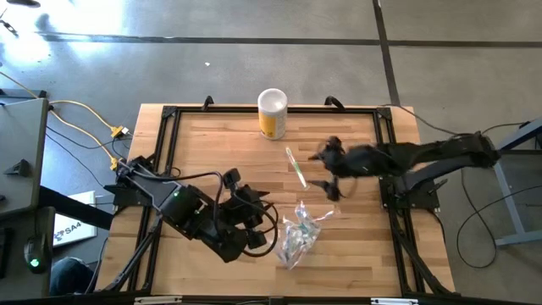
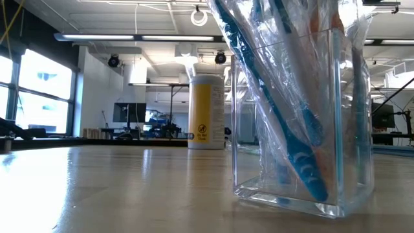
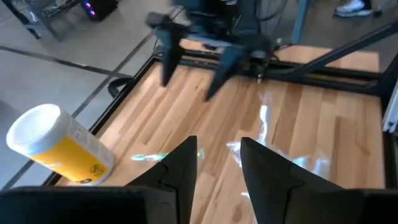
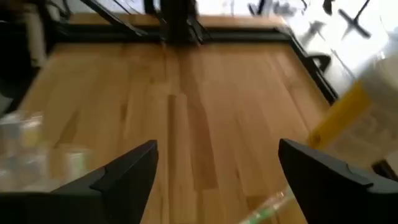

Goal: Pick & Place toothbrushing station
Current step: Put the green toothbrush in the transparent organizer

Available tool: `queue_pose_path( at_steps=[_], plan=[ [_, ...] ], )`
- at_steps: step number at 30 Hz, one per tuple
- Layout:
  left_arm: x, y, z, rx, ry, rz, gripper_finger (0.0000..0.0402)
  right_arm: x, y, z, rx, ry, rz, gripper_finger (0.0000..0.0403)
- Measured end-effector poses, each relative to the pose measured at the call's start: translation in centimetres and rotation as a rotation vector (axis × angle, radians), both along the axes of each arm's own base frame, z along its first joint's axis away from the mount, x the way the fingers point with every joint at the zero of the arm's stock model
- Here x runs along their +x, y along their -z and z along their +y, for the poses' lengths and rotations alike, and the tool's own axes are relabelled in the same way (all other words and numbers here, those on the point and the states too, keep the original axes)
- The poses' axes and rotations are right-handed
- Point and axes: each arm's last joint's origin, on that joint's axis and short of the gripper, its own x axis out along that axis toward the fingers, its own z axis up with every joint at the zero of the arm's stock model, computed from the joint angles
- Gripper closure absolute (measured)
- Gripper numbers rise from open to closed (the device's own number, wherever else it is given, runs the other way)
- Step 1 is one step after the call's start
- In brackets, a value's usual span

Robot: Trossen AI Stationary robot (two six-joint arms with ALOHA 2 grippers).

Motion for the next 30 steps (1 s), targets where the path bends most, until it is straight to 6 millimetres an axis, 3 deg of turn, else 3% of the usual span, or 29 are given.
queue_pose_path(
  at_steps=[10,15,23,30],
  plan=[
    [-0.2,0.3,0.1,0.039,0.018,0.053,0.0284,7.0,1.5,-8.9,0.306,0.268,0.199,0.0078],
    [-0.1,0.7,0.1,0.07,0.044,0.093,0.0284,9.2,4.3,-12.7,0.446,0.368,0.317,0.0078],
    [-0.1,0.8,-0.1,0.075,0.129,0.152,0.0284,11.2,10.0,-13.4,0.454,0.439,0.531,0.0078],
    [0.1,1.2,-0.3,0.096,0.182,0.193,0.0284,11.7,11.7,-13.5,0.454,0.518,0.585,0.0078]
  ],
)
